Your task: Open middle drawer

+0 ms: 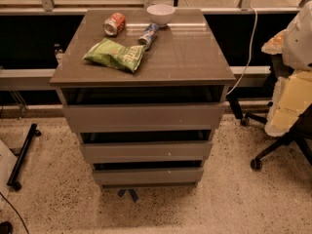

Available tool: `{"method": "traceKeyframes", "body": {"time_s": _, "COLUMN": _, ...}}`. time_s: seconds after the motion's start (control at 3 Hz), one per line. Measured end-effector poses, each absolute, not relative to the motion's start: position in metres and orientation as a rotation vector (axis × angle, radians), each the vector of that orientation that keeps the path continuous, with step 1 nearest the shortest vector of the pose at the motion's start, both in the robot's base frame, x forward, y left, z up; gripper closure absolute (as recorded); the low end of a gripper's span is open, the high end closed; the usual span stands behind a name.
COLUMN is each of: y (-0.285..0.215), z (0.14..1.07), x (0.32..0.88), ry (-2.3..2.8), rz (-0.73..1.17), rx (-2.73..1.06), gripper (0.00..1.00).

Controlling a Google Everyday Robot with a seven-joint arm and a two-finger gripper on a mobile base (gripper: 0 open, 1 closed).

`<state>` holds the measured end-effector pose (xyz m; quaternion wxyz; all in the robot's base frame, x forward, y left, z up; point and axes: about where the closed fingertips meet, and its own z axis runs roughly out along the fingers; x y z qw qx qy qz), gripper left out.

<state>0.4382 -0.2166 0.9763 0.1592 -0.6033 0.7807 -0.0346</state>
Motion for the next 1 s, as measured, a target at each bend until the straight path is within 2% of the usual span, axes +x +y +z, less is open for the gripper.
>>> {"method": "traceKeyframes", "body": {"time_s": 0.67, "y": -0.210, "z": 0.966, "x": 0.436, "ry": 2.195, "rz": -0.079, "rx": -1.724, "gripper": 0.00}}
{"method": "traceKeyframes", "body": {"time_s": 1.0, "y": -0.191, "z": 0.920, "x": 0.455, "ry": 2.154, "rz": -0.163, "rx": -1.642, "gripper": 0.00}}
